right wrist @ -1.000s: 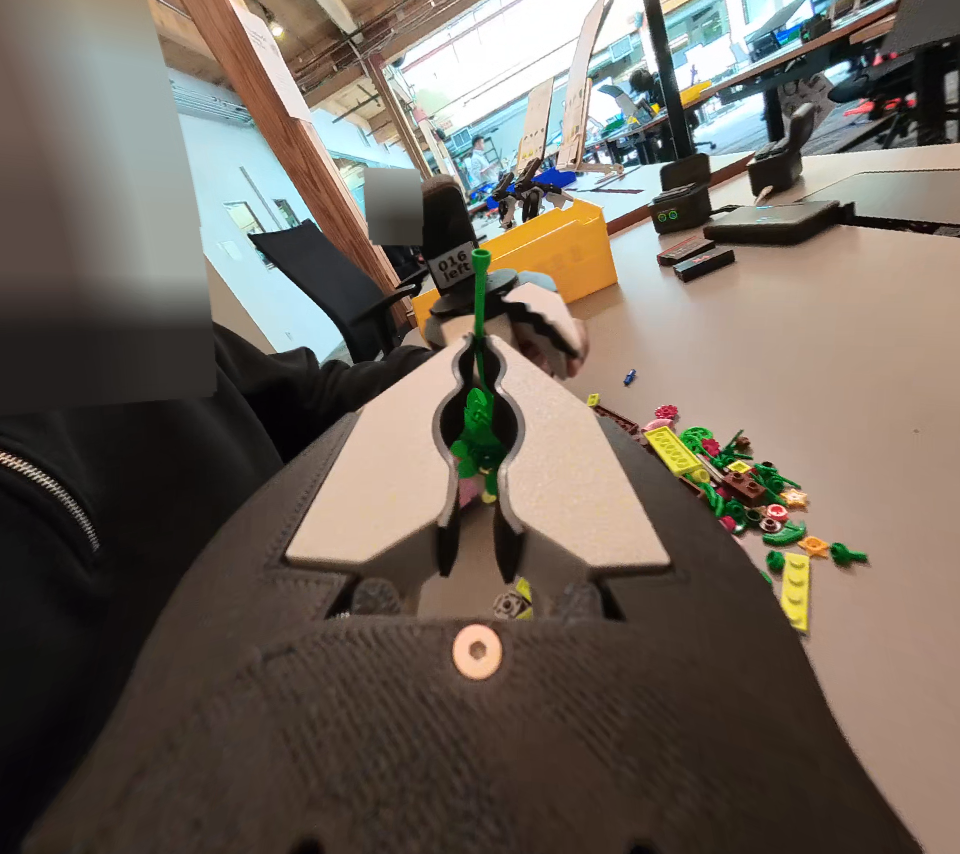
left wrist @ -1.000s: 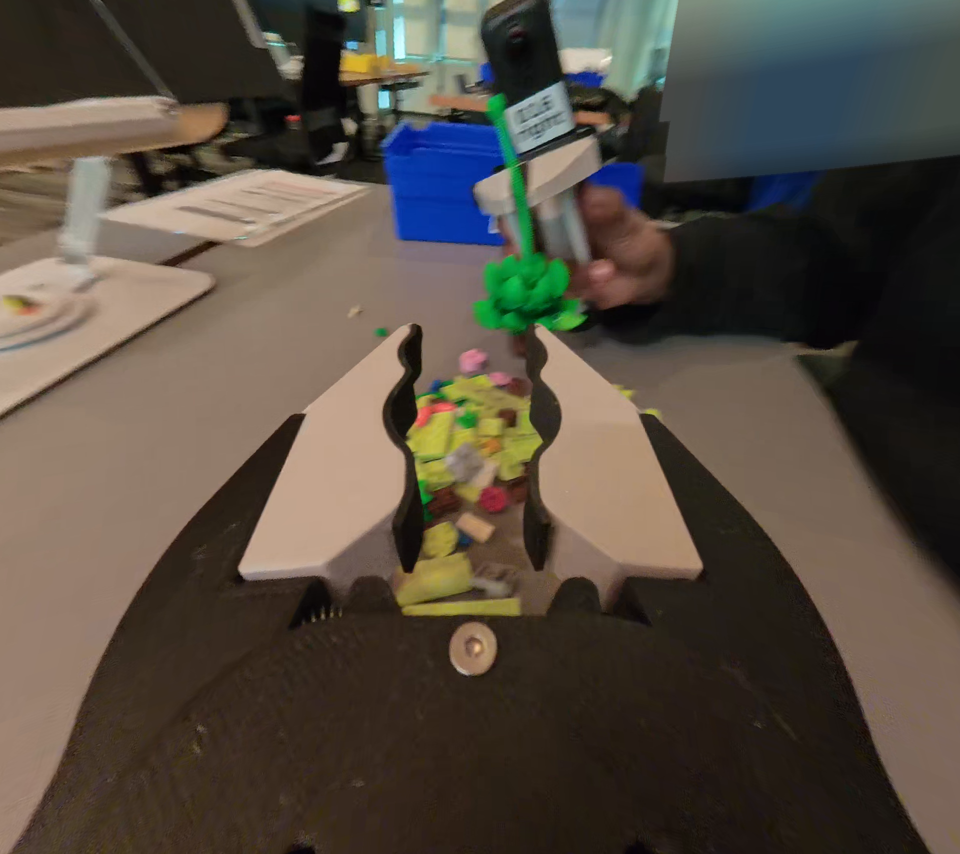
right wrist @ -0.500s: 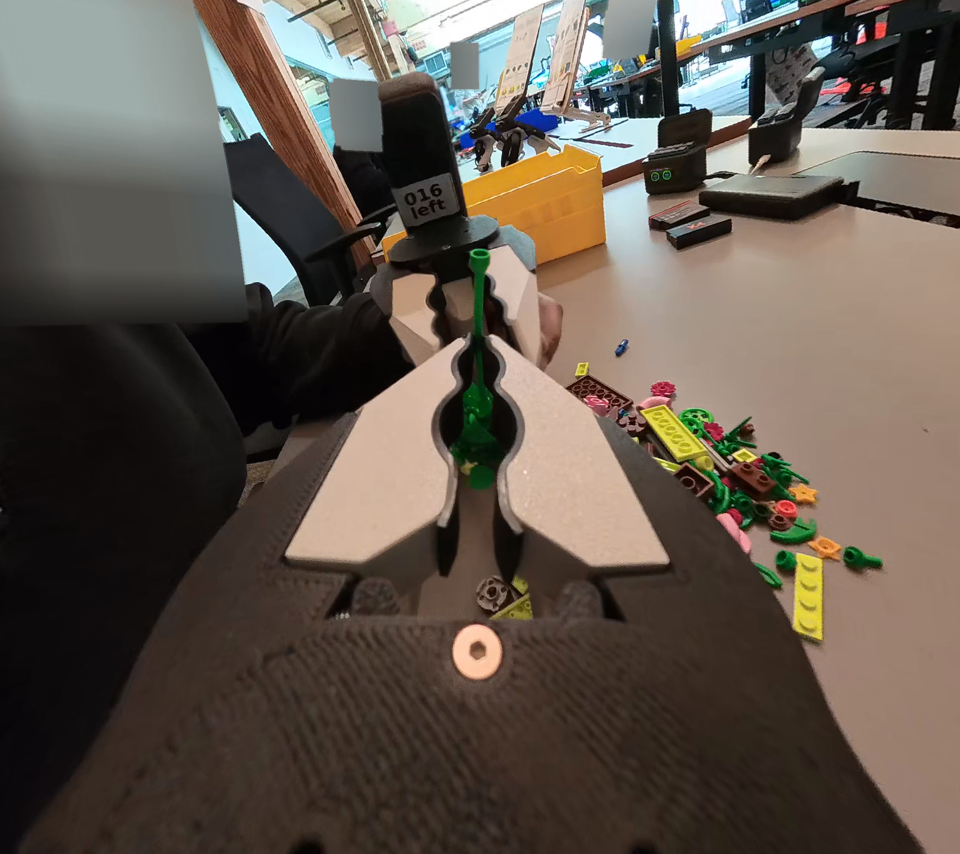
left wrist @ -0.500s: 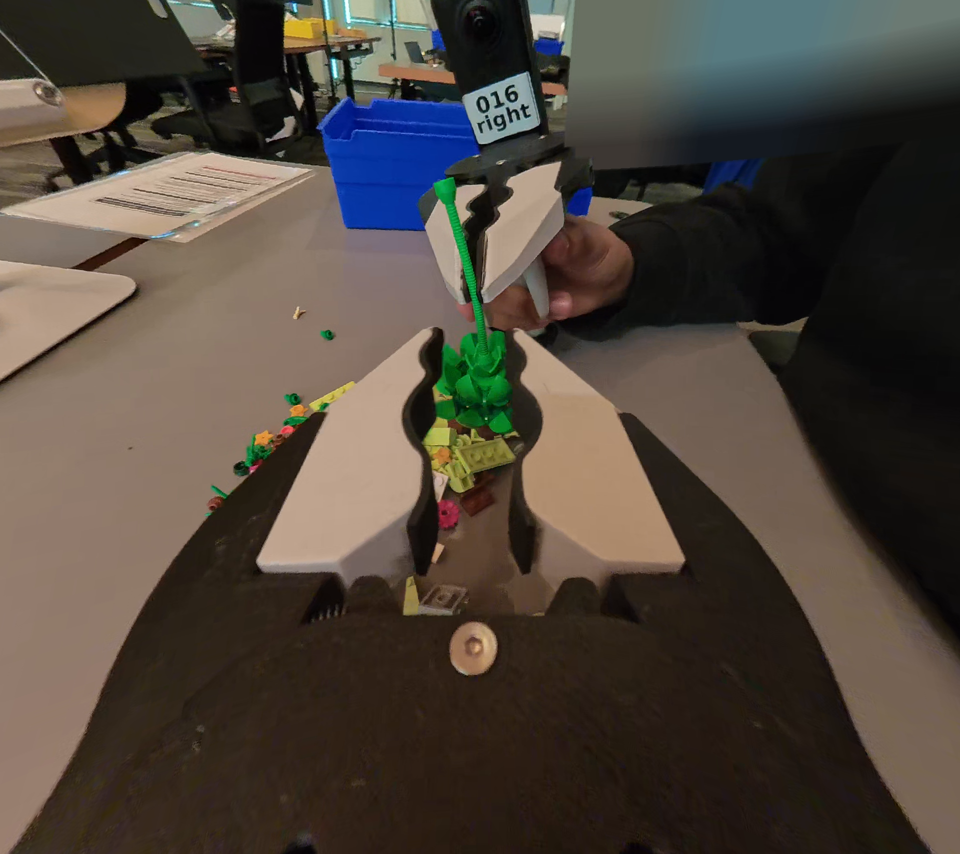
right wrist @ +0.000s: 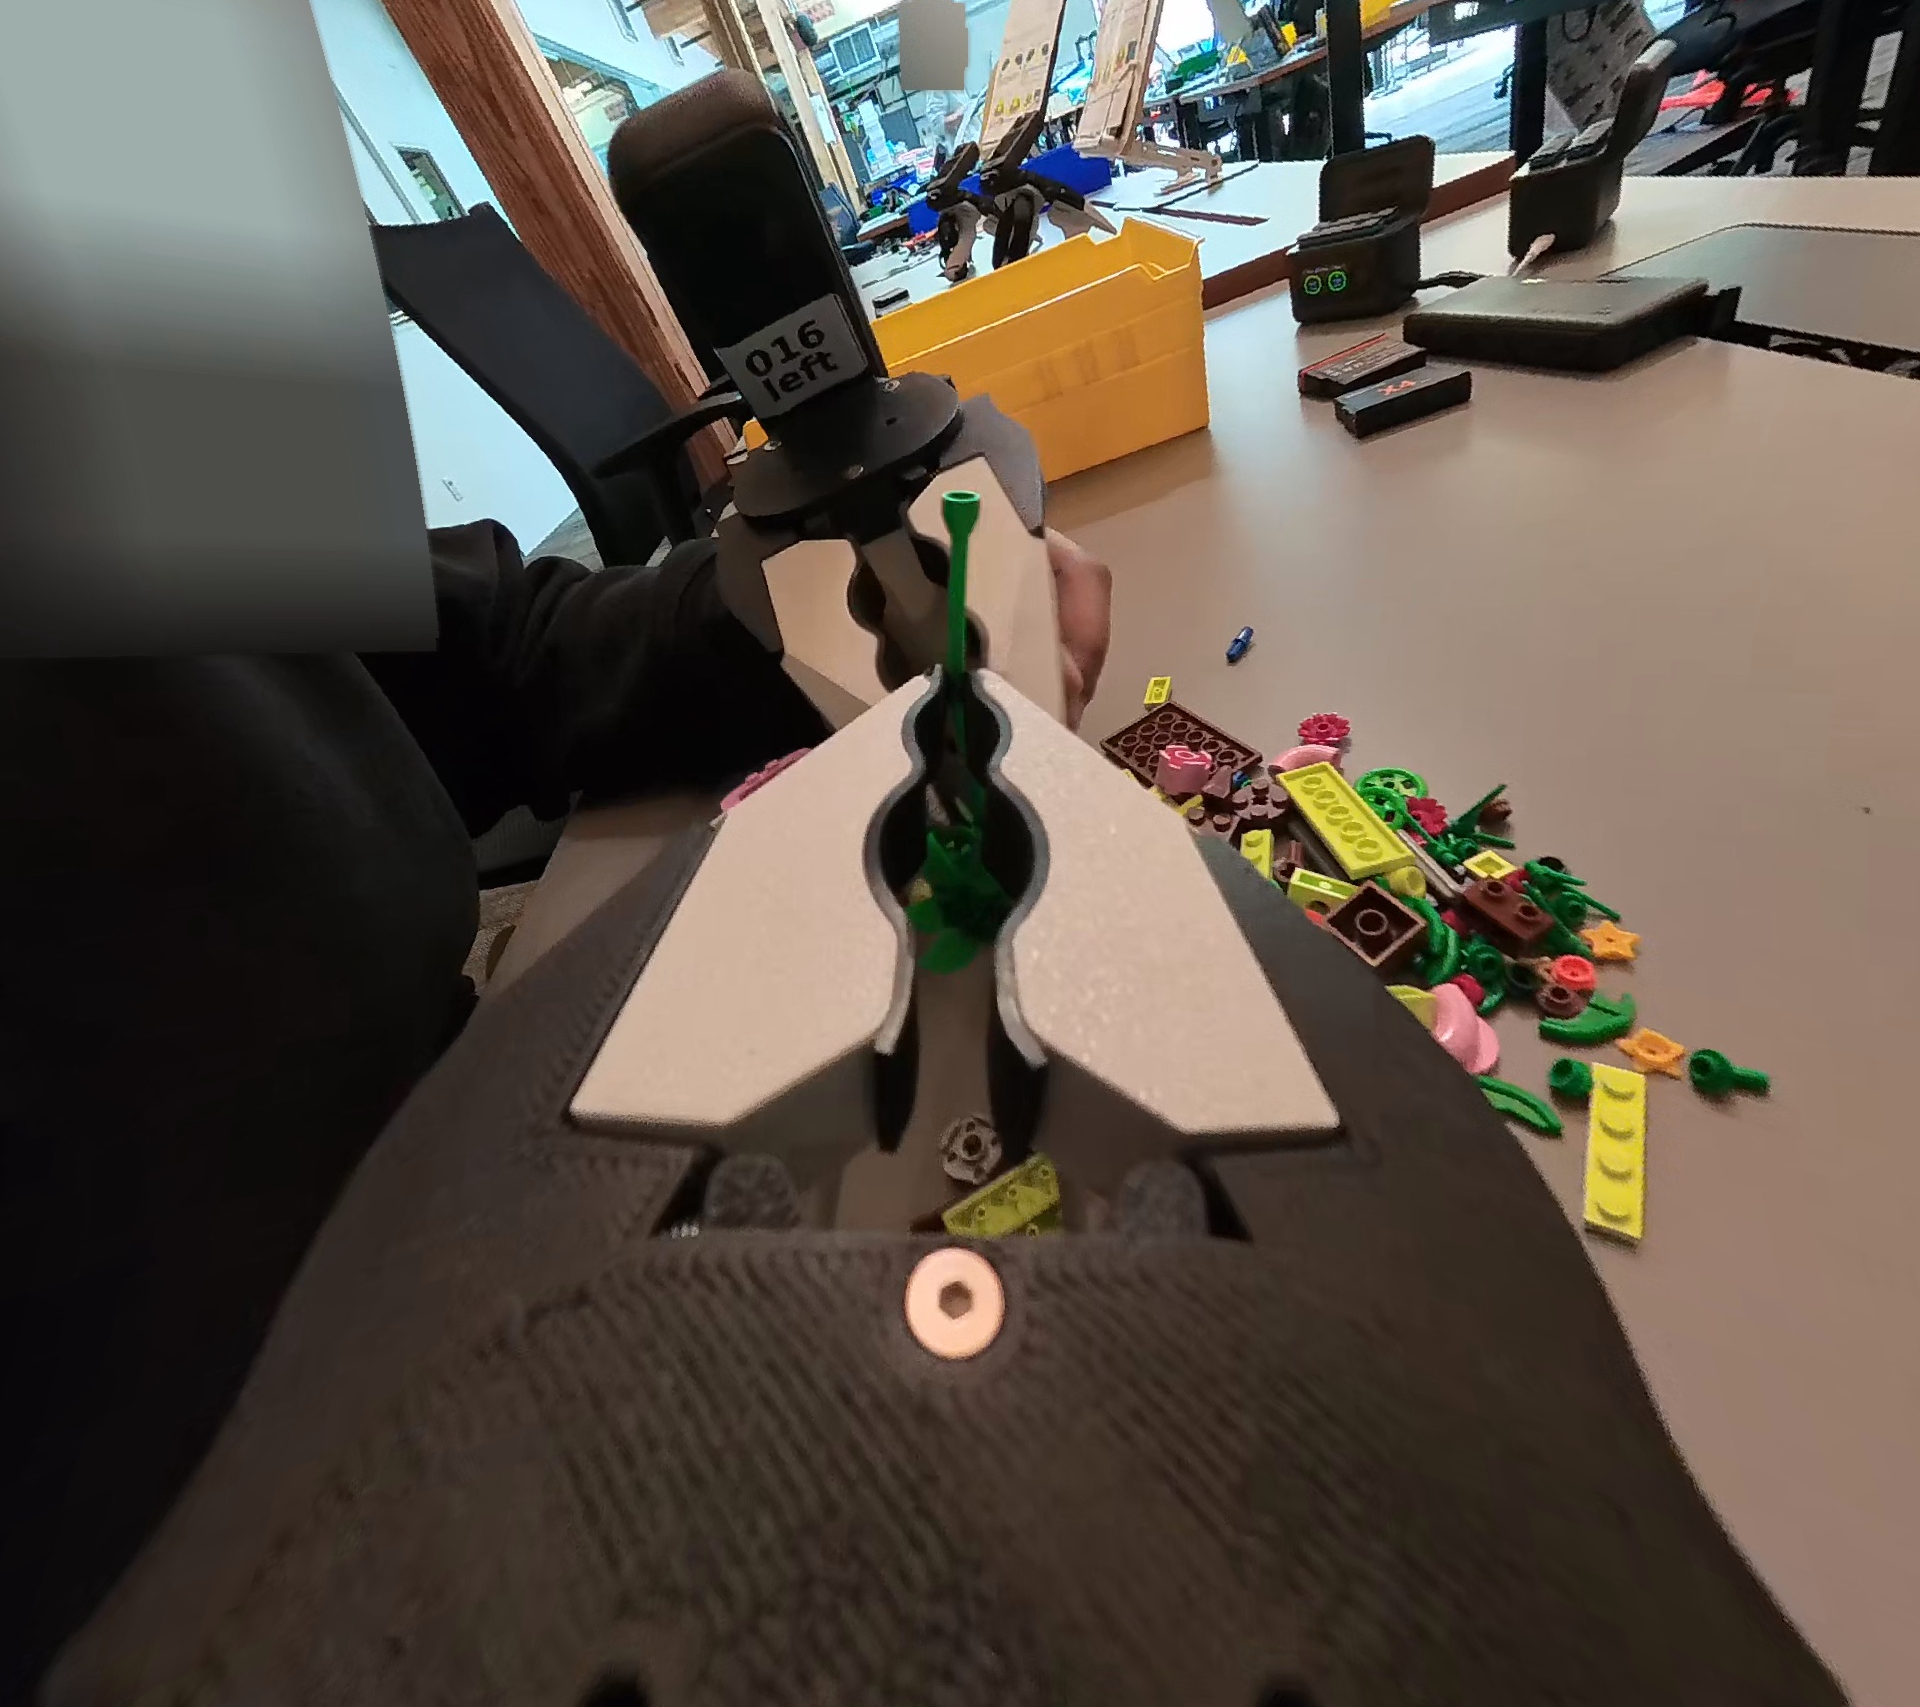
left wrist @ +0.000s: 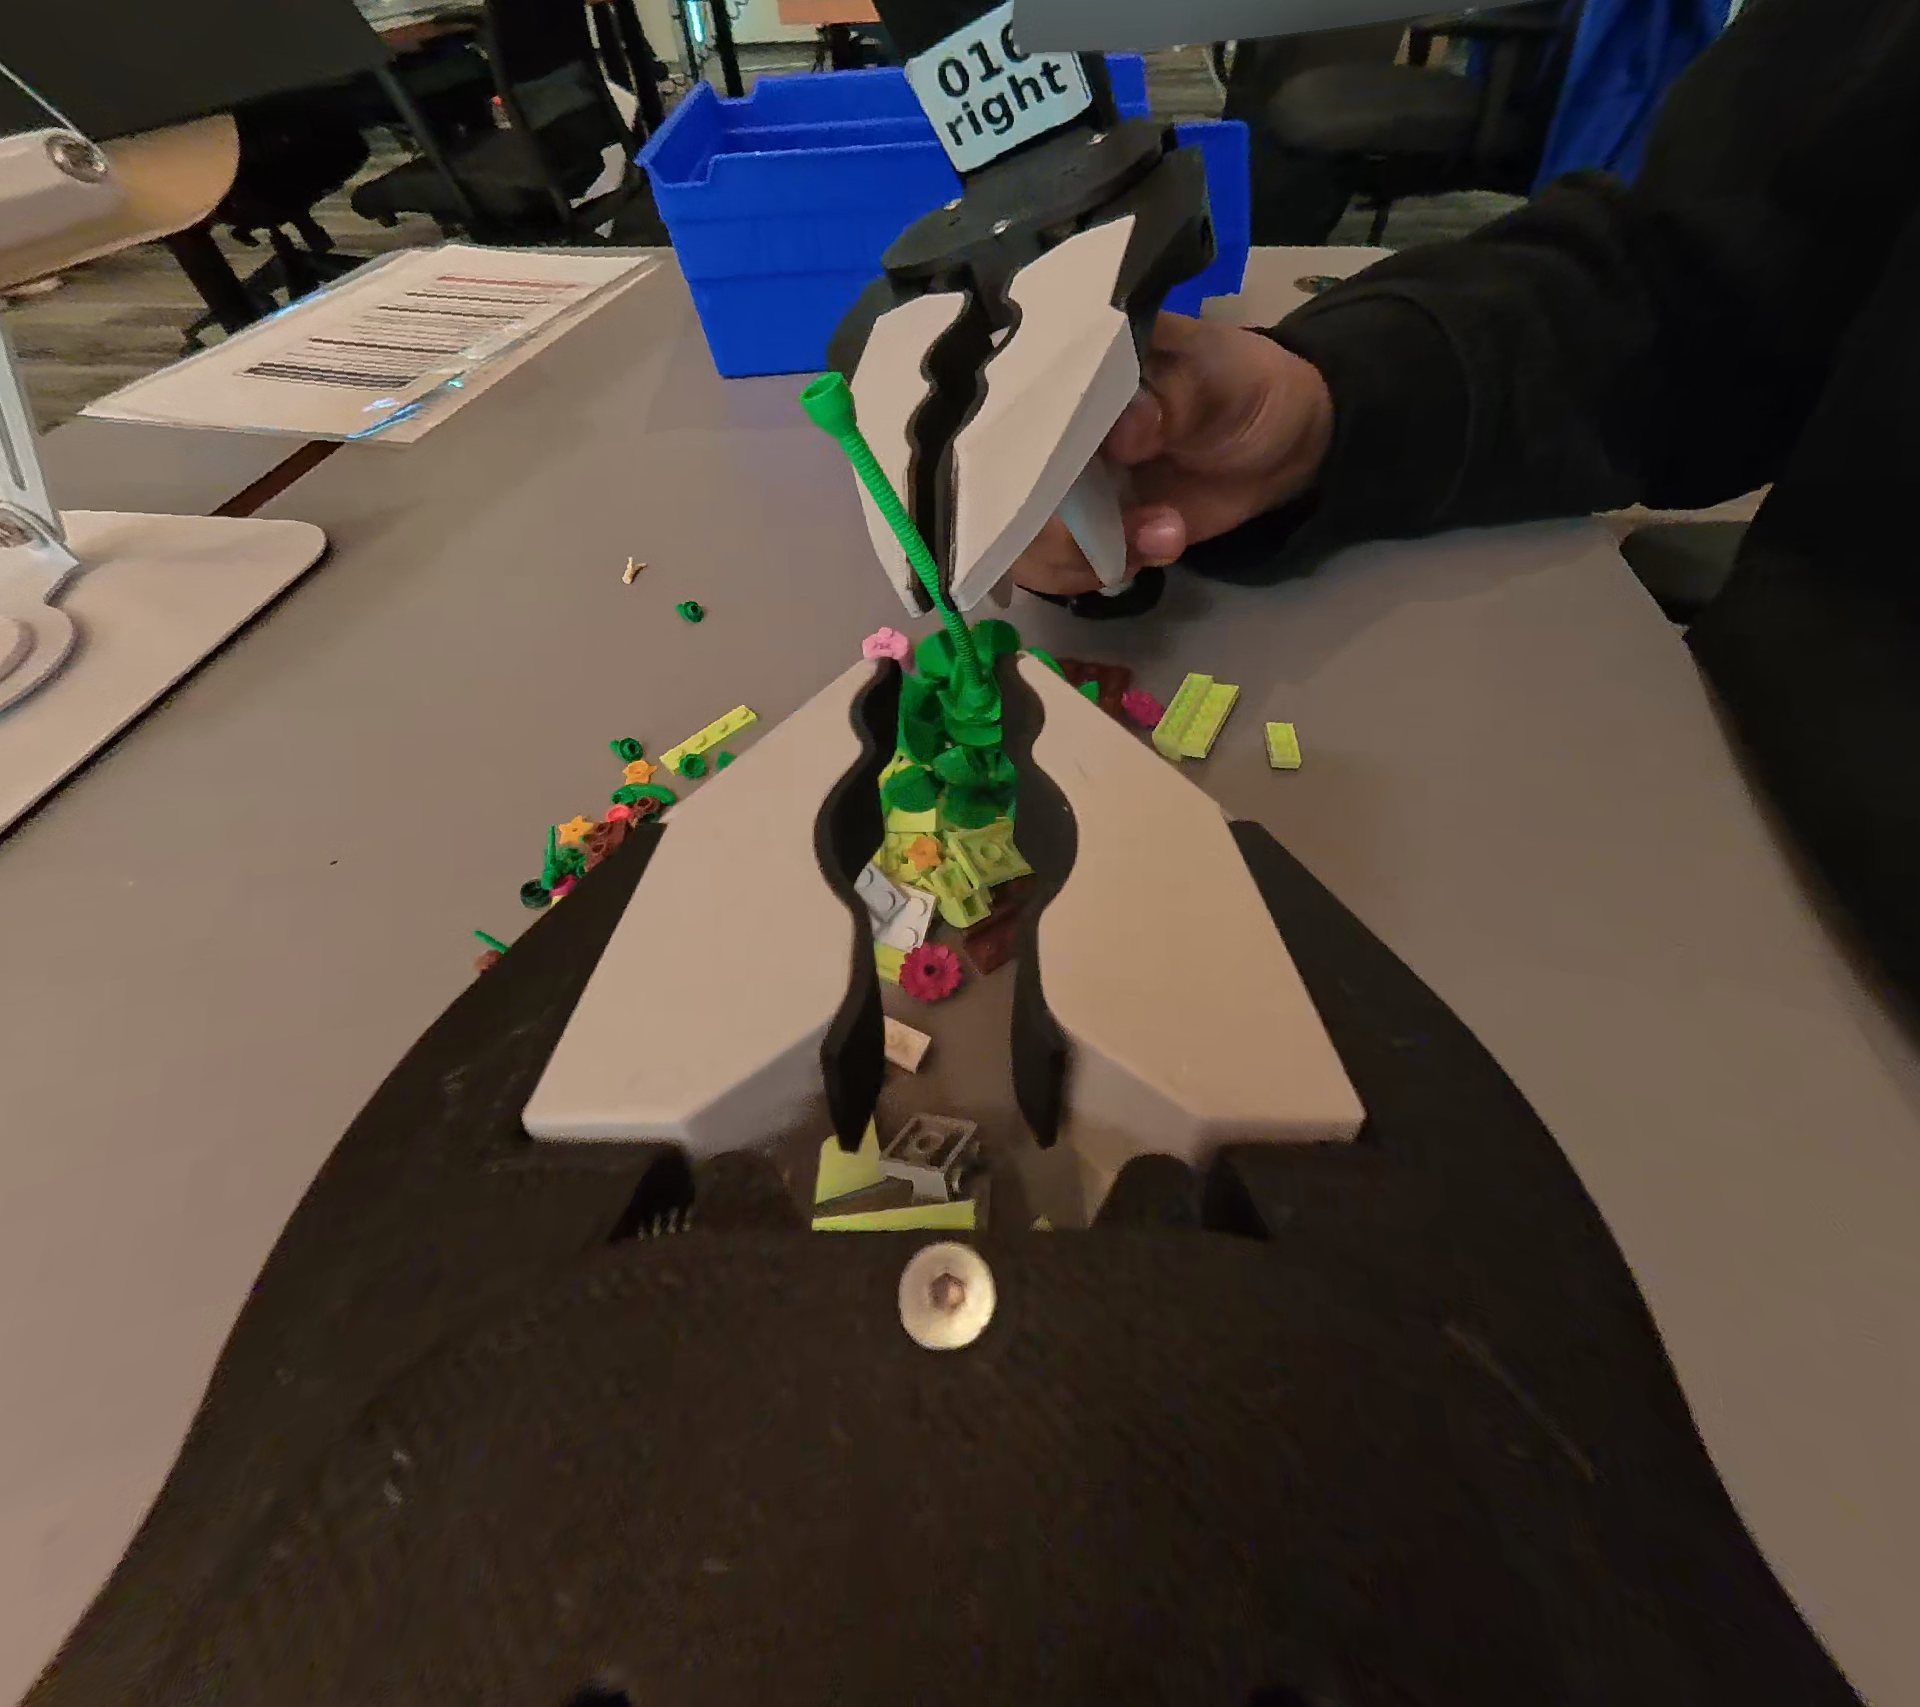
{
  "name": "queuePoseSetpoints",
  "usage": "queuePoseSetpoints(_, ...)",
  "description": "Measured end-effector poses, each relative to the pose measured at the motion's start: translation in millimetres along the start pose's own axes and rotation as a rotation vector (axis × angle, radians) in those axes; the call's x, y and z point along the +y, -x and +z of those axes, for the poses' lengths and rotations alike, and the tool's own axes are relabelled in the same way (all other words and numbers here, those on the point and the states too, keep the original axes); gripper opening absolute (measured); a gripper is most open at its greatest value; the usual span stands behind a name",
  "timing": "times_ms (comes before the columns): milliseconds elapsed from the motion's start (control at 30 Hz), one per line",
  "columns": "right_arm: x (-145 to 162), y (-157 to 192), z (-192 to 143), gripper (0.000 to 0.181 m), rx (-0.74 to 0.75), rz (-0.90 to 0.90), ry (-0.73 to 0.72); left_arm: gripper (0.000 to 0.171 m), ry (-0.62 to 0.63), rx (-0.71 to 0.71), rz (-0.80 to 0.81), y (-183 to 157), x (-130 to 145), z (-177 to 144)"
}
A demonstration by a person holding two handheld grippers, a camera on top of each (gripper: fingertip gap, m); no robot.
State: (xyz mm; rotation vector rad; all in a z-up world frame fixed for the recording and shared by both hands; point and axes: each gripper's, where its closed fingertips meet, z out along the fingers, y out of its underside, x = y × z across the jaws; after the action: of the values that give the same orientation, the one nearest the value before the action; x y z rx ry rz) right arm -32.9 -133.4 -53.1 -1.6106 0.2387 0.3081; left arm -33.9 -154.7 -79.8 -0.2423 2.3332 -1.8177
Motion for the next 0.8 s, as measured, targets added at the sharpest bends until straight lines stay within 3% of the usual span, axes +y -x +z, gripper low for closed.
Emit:
queuePoseSetpoints(233, -3.1, 0.2, -1.5, 0.000, -0.004, 0.002, -0.013, 0.016, -0.026, 0.030, -0.002, -3.2, -3.8, -3.5)
queuePoseSetpoints(500, -8.0, 3.7, -2.8, 0.000, -0.027, 0.012, -0.041, 0.059, -0.115, 0.148, -0.104, -12.4, -15.7, -11.5)
queuePoseSetpoints(600, -10.4, 6.1, -3.6, 0.000, -0.048, 0.023, -0.055, 0.066, -0.062, 0.117, -0.111, -8.7, -7.7, -6.3)
queuePoseSetpoints(700, -11.3, 11.6, -2.4, 0.000, -0.080, 0.030, -0.064, 0.066, 0.016, 0.091, -0.088, -8.6, 4.6, 0.7)
queuePoseSetpoints(800, -8.7, 13.4, -0.1, 0.000, -0.081, 0.018, -0.050, 0.050, 0.052, 0.110, -0.044, -16.8, 10.1, 4.4)
